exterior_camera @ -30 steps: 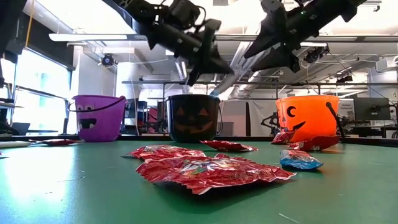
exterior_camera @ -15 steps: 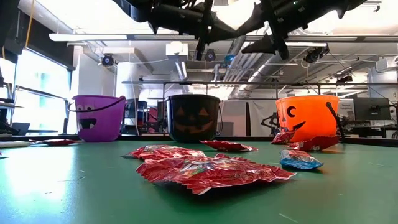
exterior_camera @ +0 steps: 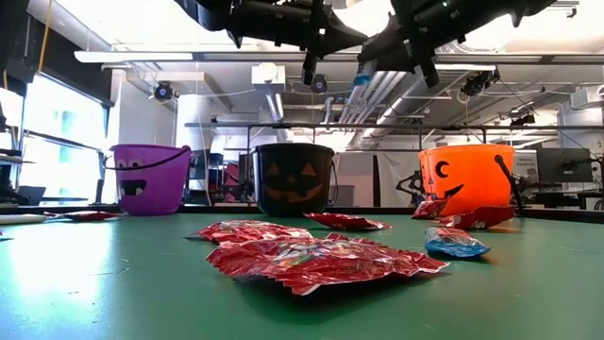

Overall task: Sort candy by brand, put in halloween buckets
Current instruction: Put the blue chocolate bar into the orange bucket

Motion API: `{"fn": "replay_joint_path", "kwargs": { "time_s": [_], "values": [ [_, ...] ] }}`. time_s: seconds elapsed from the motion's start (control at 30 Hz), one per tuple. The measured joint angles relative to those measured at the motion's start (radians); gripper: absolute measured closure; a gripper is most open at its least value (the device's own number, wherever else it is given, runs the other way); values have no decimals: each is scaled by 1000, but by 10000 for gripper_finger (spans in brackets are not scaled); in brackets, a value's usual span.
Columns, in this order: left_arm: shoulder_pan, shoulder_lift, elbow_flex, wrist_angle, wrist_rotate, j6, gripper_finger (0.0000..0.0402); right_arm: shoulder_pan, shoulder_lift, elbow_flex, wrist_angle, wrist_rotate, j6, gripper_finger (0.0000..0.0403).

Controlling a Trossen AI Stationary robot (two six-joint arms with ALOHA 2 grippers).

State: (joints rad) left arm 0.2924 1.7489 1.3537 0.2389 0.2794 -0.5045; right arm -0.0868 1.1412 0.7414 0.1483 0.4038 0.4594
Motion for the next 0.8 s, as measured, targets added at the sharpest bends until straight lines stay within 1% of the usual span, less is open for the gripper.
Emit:
{"fn": "replay_joint_path", "kwargs": {
  "time_s": [0.13, 0.2, 0.33, 0.5, 0.63, 0.8],
  "values": [
    [1, 0, 0, -1, -4, -4, 401, 1, 0, 0, 2, -3, -10, 375],
    [1, 0, 0, -1, -3, -16, 401, 5, 0, 0, 5, -2, -23, 392],
    [6, 0, 0, 0, 0, -7, 401, 8, 0, 0, 8, -2, -31, 381],
    [10, 0, 0, -1, 5, 88, 392, 8, 0, 0, 8, -13, -12, 386],
    [23, -2, 0, -1, 8, 106, 361, 7, -1, 0, -2, -20, -12, 394],
    [52, -2, 0, -1, 32, 93, 314, -21, -18, 0, -70, -31, 29, 393]
  ]
}}
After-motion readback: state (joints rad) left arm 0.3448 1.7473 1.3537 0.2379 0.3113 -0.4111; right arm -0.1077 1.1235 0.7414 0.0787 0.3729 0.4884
